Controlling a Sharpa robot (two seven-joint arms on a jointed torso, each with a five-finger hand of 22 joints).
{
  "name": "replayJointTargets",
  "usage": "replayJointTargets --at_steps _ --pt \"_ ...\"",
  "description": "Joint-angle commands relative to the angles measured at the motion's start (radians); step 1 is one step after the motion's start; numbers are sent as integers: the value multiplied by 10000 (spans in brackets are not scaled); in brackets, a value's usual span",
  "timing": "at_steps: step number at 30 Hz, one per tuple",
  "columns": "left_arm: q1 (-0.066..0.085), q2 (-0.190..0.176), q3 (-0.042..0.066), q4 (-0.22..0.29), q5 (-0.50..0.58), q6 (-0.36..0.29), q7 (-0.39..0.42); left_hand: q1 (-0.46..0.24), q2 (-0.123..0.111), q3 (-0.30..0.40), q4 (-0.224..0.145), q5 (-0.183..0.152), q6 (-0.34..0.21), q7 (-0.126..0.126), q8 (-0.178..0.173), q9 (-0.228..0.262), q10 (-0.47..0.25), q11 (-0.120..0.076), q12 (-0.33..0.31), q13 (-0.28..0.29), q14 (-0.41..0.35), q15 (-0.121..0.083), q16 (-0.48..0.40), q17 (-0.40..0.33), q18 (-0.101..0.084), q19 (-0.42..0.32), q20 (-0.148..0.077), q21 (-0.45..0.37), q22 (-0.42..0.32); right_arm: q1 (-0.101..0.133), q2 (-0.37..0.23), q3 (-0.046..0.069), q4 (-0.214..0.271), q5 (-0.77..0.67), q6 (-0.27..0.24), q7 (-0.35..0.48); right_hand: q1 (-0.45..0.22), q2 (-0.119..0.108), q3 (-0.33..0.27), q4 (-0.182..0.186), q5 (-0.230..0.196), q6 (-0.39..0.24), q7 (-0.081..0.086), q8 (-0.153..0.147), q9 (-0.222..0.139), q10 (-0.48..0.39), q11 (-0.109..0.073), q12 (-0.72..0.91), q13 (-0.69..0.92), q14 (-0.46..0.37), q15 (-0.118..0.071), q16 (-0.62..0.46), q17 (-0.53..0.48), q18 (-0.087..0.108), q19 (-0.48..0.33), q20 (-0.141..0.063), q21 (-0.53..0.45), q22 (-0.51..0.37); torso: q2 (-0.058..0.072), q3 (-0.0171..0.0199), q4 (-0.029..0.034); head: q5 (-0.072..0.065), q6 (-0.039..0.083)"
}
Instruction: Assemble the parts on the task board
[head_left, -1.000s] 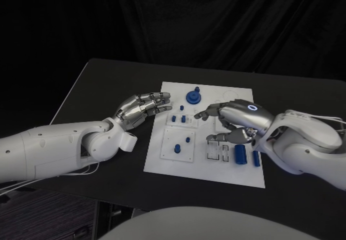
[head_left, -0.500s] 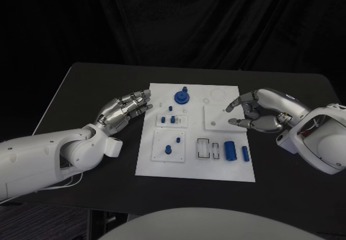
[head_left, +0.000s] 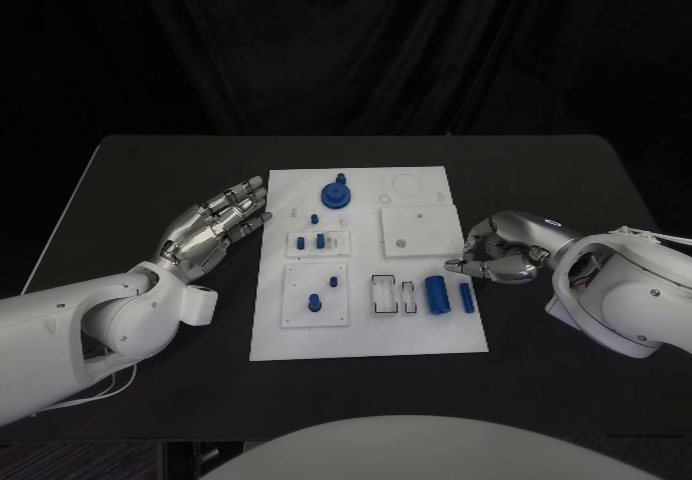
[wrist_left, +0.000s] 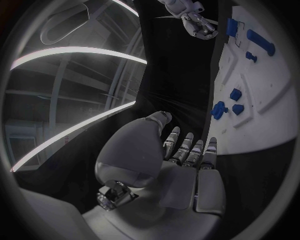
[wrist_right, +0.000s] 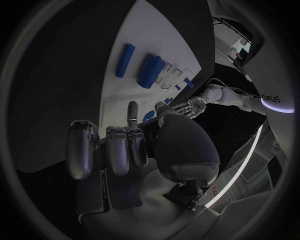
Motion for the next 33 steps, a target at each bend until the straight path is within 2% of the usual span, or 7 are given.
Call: replayJointTargets --at_steps 1,4,9,15,20,24,33 --pt "24 69 6 -20 -4 4 1971 144 33 -150 -34 50 -37 -15 -29 -32 -94 -17 -107 -17 -162 -99 -238 -43 211 -444 21 -131 -687 -174 43 1 124 -932 437 -1438 -170 -64 151 1 -90 -49 -99 111 160 1060 -99 26 2627 1048 -99 24 2627 -227 763 -83 288 2327 11 10 11 -220 -2" --pt "23 78 6 -66 -99 90 1938 135 -101 -456 -166 63 -78 -80 -39 -70 -150 -62 -318 -43 -311 -288 -577 -111 339 -634 -98 -189 -1049 -315 110 0 212 -1258 491 -1728 -260 -72 222 -11 -86 -103 -117 211 327 1060 -118 26 2627 1045 -120 19 2610 -216 755 -107 276 2313 11 29 32 -331 -2" --pt "22 59 6 -120 -184 162 1897 73 -80 -712 -268 104 -187 -202 -54 -106 -248 -170 -572 -69 -390 -364 -779 -157 369 -680 -154 -207 -1166 -441 231 -1 282 -1481 520 -1962 -564 -115 229 9 -226 -120 -155 371 566 1060 -152 26 2627 1016 -149 -23 2476 -193 723 -132 216 2282 -10 39 -26 -306 -2" --pt "19 101 5 -194 -219 321 1785 146 140 -727 -367 120 -206 -136 -51 -119 -279 -134 -616 -66 -337 -176 -693 -127 329 -654 -20 -184 -1097 -506 396 -2 349 -1570 339 -1990 -950 -111 273 17 -583 -163 -191 487 817 1060 -187 26 2627 997 -181 -54 2383 -175 690 -158 176 2258 2 35 29 -381 -2" --pt "17 139 5 -253 -229 444 1674 269 264 -677 -562 128 105 206 12 -79 -250 -119 -572 -56 -270 -26 -614 -102 324 -627 131 -169 -1057 -551 508 -2 397 -1729 264 -1982 -1003 -120 303 7 -730 -164 -204 514 890 1060 -198 26 2627 993 -191 -62 2359 -168 677 -166 155 2248 -8 36 2 -362 -2" --pt "14 171 5 -315 -234 544 1566 299 311 -644 -660 133 263 362 43 -58 -230 -149 -546 -52 -200 83 -531 -77 306 -604 209 -155 -1017 -630 553 -1 435 -1877 198 -1990 -1032 -205 314 13 -954 -155 -220 553 986 1060 -212 26 2627 987 -205 -72 2330 -165 668 -176 153 2243 -9 28 33 -387 -2" --pt "7 235 5 -396 -237 757 1361 330 377 -535 -841 133 511 566 88 -26 -145 -48 -429 -35 -89 255 -411 -46 206 -554 278 -129 -956 -813 729 -1 350 -1956 573 -2125 -1137 -263 322 23 -1367 -106 -253 641 1164 1060 -242 26 2627 970 -228 -102 2246 -153 644 -195 122 2227 -7 5 30 -374 -2"
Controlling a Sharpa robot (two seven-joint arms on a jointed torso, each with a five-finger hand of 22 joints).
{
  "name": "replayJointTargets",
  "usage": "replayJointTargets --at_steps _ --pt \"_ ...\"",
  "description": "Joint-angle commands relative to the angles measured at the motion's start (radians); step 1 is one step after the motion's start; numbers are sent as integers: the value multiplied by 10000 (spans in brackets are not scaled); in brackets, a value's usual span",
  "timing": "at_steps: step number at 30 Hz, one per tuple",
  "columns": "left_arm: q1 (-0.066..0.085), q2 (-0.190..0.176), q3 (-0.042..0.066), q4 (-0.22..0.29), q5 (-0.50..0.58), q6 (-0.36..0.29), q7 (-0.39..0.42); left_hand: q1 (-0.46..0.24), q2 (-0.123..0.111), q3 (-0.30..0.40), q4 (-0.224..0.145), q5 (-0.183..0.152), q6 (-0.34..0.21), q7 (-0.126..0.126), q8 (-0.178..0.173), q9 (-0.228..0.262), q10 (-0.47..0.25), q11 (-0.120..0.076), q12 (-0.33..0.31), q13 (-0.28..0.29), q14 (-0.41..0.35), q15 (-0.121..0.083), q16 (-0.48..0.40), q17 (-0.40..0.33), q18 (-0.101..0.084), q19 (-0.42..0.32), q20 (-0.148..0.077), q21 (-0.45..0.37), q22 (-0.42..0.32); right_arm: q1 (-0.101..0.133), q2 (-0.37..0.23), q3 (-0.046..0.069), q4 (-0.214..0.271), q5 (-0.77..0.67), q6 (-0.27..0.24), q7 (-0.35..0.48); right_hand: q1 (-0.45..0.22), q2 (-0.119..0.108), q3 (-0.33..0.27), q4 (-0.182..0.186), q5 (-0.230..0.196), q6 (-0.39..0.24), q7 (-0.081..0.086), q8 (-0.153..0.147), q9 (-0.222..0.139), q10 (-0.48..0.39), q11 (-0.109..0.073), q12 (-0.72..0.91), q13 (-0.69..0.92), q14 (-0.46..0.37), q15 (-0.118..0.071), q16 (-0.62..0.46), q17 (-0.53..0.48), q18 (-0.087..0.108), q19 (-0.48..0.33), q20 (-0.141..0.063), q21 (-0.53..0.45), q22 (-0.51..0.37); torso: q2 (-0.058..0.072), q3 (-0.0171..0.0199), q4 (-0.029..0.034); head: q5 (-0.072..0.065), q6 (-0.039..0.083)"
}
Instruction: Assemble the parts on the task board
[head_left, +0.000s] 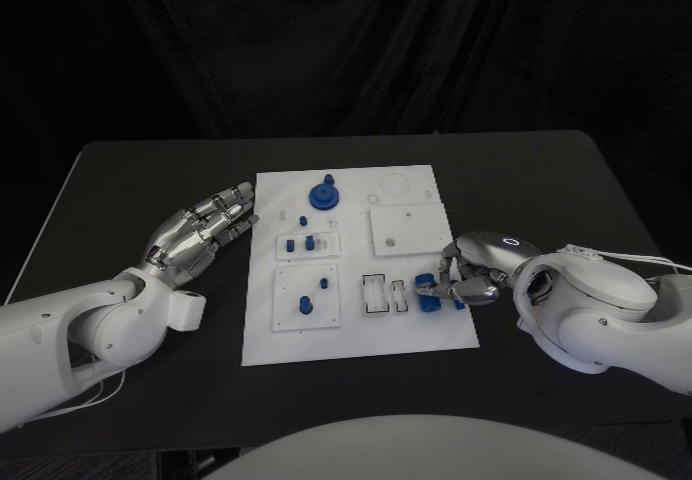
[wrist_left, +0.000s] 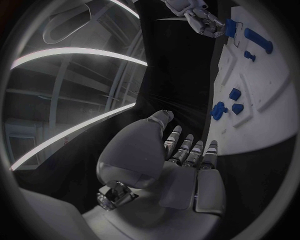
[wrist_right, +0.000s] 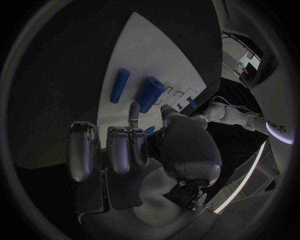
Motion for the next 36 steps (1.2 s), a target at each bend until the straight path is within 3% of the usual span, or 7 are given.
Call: replayJointTargets --at_steps 1,17,24,28,29,32,36 --pt "7 29 6 -1 -80 345 1347 -24 99 35 -93 66 158 134 75 29 81 25 68 12 13 115 56 15 -35 9 62 24 20 -66 46 2 -39 -219 249 -332 -126 8 48 2 -70 10 -53 47 33 1040 -53 26 2631 978 -71 -83 2196 5 629 -53 -99 2218 2 -9 -2 20 -2" --pt "-1 102 6 -82 -80 576 1059 -19 134 196 -266 66 326 221 112 50 222 227 265 38 163 262 222 56 -145 76 92 56 95 -324 591 5 -497 3 599 -426 -376 152 118 -21 37 54 -81 10 162 1040 -83 26 2631 924 -98 -179 1938 54 549 -77 -277 2150 -8 4 -10 63 -2" --pt "-2 114 6 -89 -80 634 961 -117 116 337 -367 64 537 297 162 78 439 408 543 71 523 426 589 134 -331 110 85 64 96 -379 735 6 -671 114 984 -556 -173 257 216 -33 1667 14 -76 -187 314 1040 -80 26 2631 886 -110 -268 1728 81 499 -89 -390 2108 -6 10 -1 82 -2" --pt "-3 123 6 -100 -80 669 907 -141 109 363 -381 63 633 358 186 92 492 436 608 79 542 439 607 133 -351 118 83 66 99 -394 779 7 -716 159 1044 -592 92 261 448 -124 3663 15 -93 -308 389 1040 -97 26 2631 878 -126 -296 1670 90 485 -108 -429 2096 -7 3 -1 90 -2" --pt "-4 126 6 -101 -80 681 891 -147 108 370 -385 62 658 380 193 95 505 441 622 80 533 442 599 129 -354 124 83 69 108 -397 793 7 -728 177 1058 -601 394 167 641 -262 4709 -19 -108 -353 427 1040 -107 26 2631 874 -141 -307 1649 93 484 -122 -436 2093 -6 1 0 87 -2" --pt "-5 133 6 -104 -80 711 850 -156 108 385 -391 61 695 416 203 100 518 448 634 81 528 445 597 126 -360 133 85 73 118 -402 823 8 -751 281 1027 -604 605 65 857 -335 5521 1 -131 -314 565 1040 -134 26 2631 870 -155 -321 1618 97 479 -130 -458 2087 -7 -2 2 89 -2" --pt "-6 137 6 -107 -80 732 790 -168 114 413 -403 60 761 486 220 110 535 445 653 81 534 452 608 127 -367 146 85 79 131 -406 841 8 -763 594 628 -355 1025 -29 1464 -602 7219 -27 -238 -42 999 1040 -231 26 2631 878 -237 -313 1648 91 493 -203 -436 2097 -5 -7 4 106 -2"
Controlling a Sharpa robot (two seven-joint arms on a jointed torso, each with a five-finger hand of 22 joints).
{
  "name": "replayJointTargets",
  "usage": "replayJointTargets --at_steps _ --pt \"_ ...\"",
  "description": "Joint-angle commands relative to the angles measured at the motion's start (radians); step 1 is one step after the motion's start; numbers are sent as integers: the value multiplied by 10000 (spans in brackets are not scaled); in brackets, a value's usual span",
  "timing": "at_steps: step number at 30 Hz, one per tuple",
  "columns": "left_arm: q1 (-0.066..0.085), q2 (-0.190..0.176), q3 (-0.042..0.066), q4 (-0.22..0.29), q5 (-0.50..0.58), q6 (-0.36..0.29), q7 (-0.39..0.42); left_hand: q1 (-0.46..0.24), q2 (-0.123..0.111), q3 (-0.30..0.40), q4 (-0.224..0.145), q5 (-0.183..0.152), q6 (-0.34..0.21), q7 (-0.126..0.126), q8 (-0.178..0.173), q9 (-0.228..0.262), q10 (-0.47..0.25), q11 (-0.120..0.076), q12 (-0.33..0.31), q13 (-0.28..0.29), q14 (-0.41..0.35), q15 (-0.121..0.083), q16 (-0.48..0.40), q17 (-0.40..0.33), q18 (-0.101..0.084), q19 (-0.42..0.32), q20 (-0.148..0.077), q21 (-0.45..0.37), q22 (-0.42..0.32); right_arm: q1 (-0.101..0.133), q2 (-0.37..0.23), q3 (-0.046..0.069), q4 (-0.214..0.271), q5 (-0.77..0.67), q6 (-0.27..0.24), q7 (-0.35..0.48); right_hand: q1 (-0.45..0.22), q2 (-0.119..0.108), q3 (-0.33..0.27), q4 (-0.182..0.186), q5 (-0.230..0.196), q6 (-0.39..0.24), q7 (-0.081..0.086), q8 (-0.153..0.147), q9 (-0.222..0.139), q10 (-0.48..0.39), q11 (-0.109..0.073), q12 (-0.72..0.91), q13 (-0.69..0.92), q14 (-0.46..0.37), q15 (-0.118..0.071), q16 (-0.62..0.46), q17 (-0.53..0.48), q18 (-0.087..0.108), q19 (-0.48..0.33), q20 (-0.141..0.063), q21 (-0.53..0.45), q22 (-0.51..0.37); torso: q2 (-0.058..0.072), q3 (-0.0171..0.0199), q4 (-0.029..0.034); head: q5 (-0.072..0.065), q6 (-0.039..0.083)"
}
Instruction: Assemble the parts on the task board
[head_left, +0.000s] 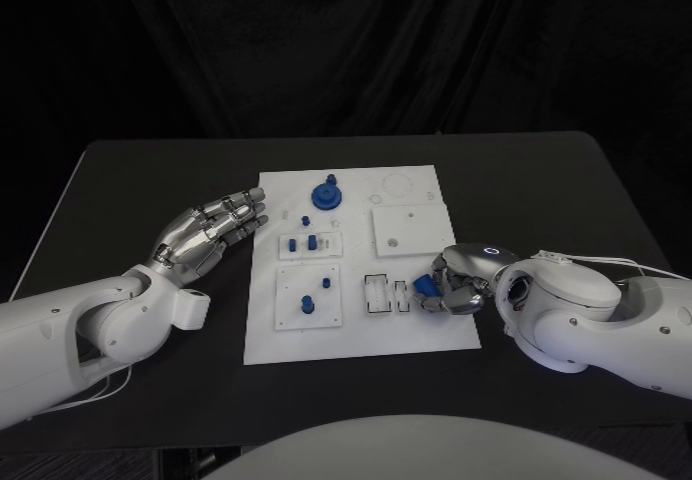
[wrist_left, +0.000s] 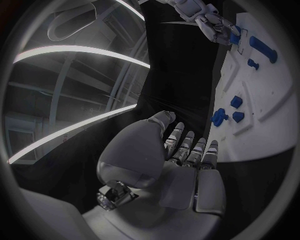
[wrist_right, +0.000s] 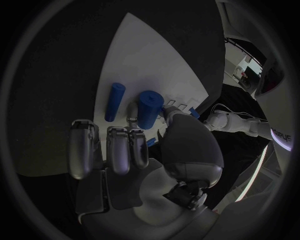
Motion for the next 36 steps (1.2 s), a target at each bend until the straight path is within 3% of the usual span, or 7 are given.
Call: replayJointTargets --at_steps 1,12,15,24,27,31,36 --pt "-3 17 6 7 -54 213 779 -94 43 48 -25 62 76 26 63 12 79 -27 47 13 52 46 65 2 -208 80 16 38 11 -87 -10 -70 -93 518 -138 -30 393 185 714 -392 962 -81 -205 272 273 1063 -115 27 2634 881 -103 -33 1666 84 484 -92 -23 2105 4 -10 5 17 -2" --pt "-7 53 6 -7 -54 277 696 -91 89 133 -47 65 160 91 86 24 112 -22 89 16 89 62 113 12 -216 144 21 72 102 -85 -198 -63 366 1438 -2296 1209 187 119 1231 -334 1988 64 -319 545 725 1063 -216 27 2634 862 -190 -76 1556 92 481 -172 -46 2096 8 -12 -4 104 -2" --pt "-7 59 6 0 -54 275 706 -91 92 149 -53 65 178 97 90 26 117 -20 95 16 97 66 123 14 -217 169 22 86 138 -82 -224 -58 486 1789 -2577 1394 112 91 1303 -318 2141 94 -341 611 838 1063 -239 27 2634 861 -211 -81 1545 98 474 -190 -70 2087 17 -2 -13 135 -2" --pt "-7 114 6 41 -54 288 796 -90 97 254 -92 79 326 115 134 47 194 -52 185 27 153 75 187 26 -228 281 23 145 264 -80 -8 -53 649 2442 -2634 1613 -368 66 1174 -83 1418 57 -336 638 1112 1063 -241 27 2634 840 -221 -129 1429 123 439 -211 -173 2050 37 -1 26 151 -2" --pt "-8 122 7 33 -54 294 811 -91 97 271 -98 82 362 120 143 51 207 -49 198 29 164 76 198 28 -230 301 24 156 286 -80 116 -53 628 2496 -2677 1625 -531 144 994 -2 699 55 -335 596 1246 1063 -237 27 2634 828 -216 -161 1357 135 422 -207 -228 2031 21 -24 14 163 -2" --pt "-8 146 7 12 -54 294 824 -92 99 291 -102 86 386 126 150 55 220 -48 211 30 172 75 206 29 -231 321 24 166 306 -80 267 -53 550 2516 -2504 1483 -613 187 907 42 388 71 -330 568 1308 1063 -233 27 2634 827 -214 -167 1346 140 416 -205 -251 2023 32 -19 28 147 -2" --pt "-8 180 7 -14 -54 320 829 -93 101 305 -105 87 412 132 157 58 232 -49 224 32 183 75 218 31 -232 334 23 173 318 -82 452 -53 441 2491 -2192 1257 -876 314 658 120 -665 92 -304 476 1408 1063 -207 27 2634 796 -192 -237 1188 166 376 -185 -369 1984 33 -18 20 180 -2"
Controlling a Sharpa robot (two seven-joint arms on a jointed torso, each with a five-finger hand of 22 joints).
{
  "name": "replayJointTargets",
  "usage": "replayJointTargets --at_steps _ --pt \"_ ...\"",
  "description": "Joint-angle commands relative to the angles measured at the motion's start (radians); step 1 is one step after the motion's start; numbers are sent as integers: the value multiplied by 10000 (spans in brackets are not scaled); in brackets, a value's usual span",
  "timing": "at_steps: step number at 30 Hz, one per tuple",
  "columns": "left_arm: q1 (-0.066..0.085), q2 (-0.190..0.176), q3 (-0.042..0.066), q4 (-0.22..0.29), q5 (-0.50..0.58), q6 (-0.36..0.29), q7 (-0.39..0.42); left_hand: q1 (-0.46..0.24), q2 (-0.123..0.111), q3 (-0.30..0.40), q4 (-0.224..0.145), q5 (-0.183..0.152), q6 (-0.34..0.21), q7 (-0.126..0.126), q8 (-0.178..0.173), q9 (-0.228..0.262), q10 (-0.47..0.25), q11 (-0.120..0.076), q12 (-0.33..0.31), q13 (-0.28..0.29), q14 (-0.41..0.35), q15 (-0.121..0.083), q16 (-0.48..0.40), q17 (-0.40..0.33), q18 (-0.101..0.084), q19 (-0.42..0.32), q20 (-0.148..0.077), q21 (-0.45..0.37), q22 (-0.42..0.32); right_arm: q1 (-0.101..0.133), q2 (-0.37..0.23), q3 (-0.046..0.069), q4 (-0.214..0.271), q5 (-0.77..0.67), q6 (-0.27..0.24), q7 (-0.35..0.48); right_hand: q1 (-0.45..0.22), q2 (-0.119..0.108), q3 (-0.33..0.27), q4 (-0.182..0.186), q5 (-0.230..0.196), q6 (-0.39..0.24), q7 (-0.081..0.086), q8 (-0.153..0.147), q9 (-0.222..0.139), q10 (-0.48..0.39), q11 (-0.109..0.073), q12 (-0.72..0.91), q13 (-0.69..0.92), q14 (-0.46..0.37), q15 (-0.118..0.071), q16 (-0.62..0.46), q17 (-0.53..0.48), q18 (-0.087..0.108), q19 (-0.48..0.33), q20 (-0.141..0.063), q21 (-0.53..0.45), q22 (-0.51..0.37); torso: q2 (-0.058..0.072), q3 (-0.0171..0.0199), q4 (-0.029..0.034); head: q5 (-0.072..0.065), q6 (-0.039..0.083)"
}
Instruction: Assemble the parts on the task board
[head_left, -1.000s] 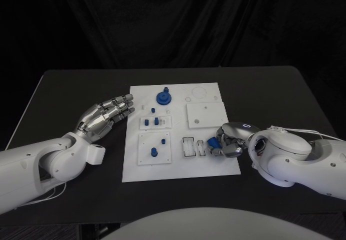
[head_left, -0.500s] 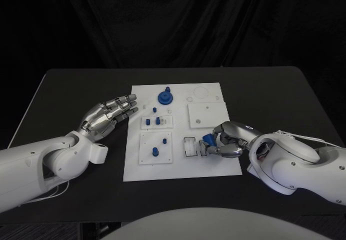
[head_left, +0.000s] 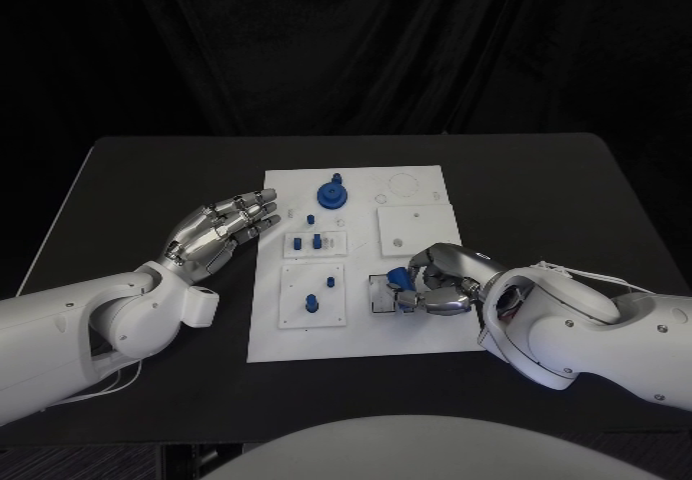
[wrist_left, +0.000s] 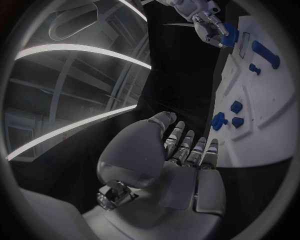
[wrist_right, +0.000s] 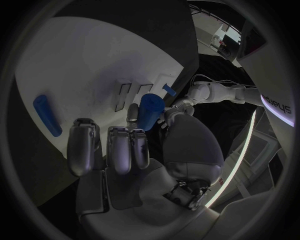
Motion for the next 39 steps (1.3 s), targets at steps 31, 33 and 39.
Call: replayJointTargets --at_steps 31,33,39 --pt "-16 115 7 -144 -46 282 691 -47 55 129 -5 48 126 18 62 16 101 18 79 15 79 -25 73 16 -77 88 6 55 31 -14 516 3 -536 -7 431 -389 -1475 732 -1084 -234 -3389 391 -79 -717 202 1060 32 27 2628 747 41 -212 853 218 354 10 -342 1913 -16 -4 -17 53 -2" --pt "-17 113 7 -148 -46 287 677 -50 54 139 -7 45 155 33 67 19 104 18 81 14 83 -23 79 17 -79 87 6 53 25 -14 523 3 -535 -7 443 -385 -1512 757 -1126 -236 -3448 399 -79 -730 208 1060 34 27 2628 751 42 -205 871 216 358 11 -335 1916 -15 -6 -22 66 -2" --pt "-20 121 7 -164 -46 308 632 -52 53 146 -8 43 182 45 73 23 106 20 83 14 83 -22 79 16 -80 86 6 53 22 -15 534 3 -549 13 428 -326 -1752 850 -1408 -229 -3923 416 -69 -806 240 1060 45 27 2628 750 47 -212 856 218 360 20 -354 1914 -10 0 -24 60 -2"
